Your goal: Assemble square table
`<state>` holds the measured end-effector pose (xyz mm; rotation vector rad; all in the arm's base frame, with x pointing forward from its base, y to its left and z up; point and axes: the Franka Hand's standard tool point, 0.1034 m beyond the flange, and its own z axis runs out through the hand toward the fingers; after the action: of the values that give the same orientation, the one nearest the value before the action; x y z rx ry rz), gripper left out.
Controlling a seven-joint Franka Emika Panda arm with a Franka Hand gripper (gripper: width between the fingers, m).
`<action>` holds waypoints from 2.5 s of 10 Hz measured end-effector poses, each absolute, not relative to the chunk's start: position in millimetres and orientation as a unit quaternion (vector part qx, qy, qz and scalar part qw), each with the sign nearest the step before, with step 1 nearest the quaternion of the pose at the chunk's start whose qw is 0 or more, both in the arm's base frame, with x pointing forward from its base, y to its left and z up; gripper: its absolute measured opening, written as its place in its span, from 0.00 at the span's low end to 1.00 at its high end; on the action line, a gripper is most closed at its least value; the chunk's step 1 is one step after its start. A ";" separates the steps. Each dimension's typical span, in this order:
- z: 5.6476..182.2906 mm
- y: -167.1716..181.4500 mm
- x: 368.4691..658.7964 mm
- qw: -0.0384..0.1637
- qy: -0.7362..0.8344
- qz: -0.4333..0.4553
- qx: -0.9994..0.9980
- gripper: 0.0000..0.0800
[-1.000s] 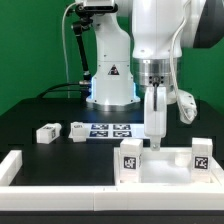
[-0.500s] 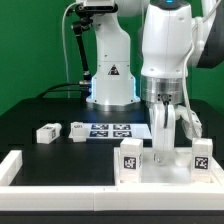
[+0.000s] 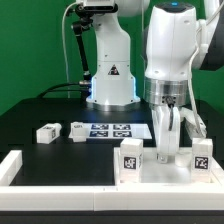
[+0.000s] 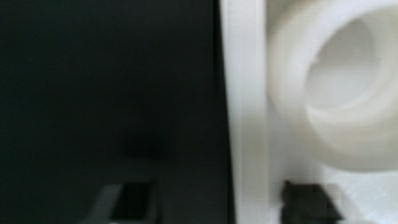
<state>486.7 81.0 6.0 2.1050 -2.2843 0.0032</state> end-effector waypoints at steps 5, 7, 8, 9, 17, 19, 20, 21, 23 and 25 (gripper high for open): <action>7.6 81.7 490.1 0.012 -0.731 0.007 0.683 0.08; 7.7 81.7 490.3 0.012 -0.730 0.008 0.683 0.08; 7.7 81.7 490.3 0.012 -0.730 0.008 0.683 0.08; 7.7 81.7 490.3 0.012 -0.730 0.008 0.683 0.08; 5.9 33.4 468.0 -0.002 -0.562 0.101 0.821 0.08; 5.9 27.3 467.1 0.008 -0.508 0.102 0.855 0.08; 5.9 23.8 467.2 0.012 -0.494 0.103 0.863 0.08; 6.1 16.6 466.6 0.022 -0.442 0.101 0.891 0.08; 6.6 2.3 466.8 0.040 -0.355 0.100 0.929 0.09; 7.2 -8.5 470.3 0.053 -0.301 0.113 0.945 0.10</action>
Offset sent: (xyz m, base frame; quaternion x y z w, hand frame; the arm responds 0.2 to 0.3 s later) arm 0.0000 0.0000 0.0000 0.0000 0.0000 0.0000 1.0000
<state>470.3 -8.5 7.2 2.8728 -0.9162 0.3447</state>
